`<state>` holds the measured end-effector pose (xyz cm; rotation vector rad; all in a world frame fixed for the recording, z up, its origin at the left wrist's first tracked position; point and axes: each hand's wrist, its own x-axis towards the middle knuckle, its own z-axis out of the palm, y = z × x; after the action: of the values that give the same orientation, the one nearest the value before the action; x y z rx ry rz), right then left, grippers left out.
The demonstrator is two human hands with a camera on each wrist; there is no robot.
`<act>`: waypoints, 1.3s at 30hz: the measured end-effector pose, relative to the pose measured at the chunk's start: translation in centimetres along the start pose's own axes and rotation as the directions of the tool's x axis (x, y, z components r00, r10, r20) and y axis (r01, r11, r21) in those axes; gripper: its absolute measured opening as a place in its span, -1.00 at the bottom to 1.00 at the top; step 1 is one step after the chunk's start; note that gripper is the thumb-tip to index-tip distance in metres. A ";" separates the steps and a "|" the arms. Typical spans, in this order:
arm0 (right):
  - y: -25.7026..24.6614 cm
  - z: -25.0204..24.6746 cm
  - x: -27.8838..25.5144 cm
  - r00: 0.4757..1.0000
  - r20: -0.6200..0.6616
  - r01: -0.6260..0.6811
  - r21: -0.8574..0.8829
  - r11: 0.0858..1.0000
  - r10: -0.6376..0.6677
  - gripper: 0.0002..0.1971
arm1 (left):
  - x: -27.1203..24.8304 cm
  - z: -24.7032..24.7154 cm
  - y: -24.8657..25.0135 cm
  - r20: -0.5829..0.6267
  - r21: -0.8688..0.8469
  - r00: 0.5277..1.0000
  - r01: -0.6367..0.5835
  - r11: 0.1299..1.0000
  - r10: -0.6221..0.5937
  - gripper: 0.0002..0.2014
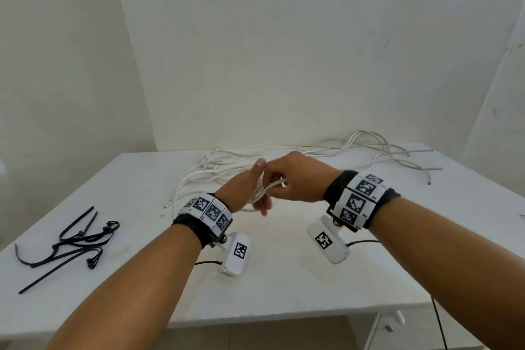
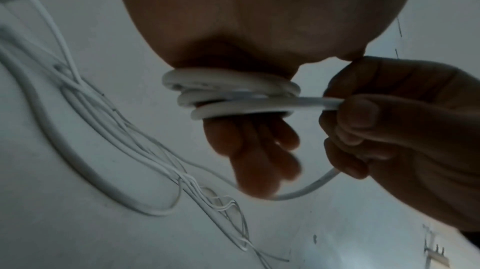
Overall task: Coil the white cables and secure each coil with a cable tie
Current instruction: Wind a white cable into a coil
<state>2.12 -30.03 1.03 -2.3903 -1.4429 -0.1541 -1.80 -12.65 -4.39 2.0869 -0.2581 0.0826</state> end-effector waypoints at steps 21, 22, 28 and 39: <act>3.9 2.2 1.6 0.936 -0.315 0.105 0.679 0.727 0.159 -0.41 | -1.3 -0.4 6.6 0.016 -0.672 0.975 -0.153 0.725 0.221 -0.53; 3.8 2.6 1.6 0.935 -0.310 0.095 0.687 0.720 0.173 -0.44 | -1.1 -0.6 6.8 0.000 -0.694 0.969 -0.178 0.697 0.247 -0.54; 2.7 4.5 2.7 0.942 -0.233 -0.018 0.679 0.734 0.240 -0.65 | 0.1 -0.6 7.3 -0.131 -0.612 0.948 -0.307 0.729 0.290 -0.70; 0.9 5.4 3.3 0.962 -0.190 -0.123 0.347 0.930 0.198 -0.65 | 2.2 -2.0 4.9 -0.511 -0.075 0.813 -0.365 0.928 0.279 -0.75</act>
<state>4.02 -25.76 -3.38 -2.1249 -1.0696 -0.1203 -0.62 -13.63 1.08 1.7600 -0.2921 0.7673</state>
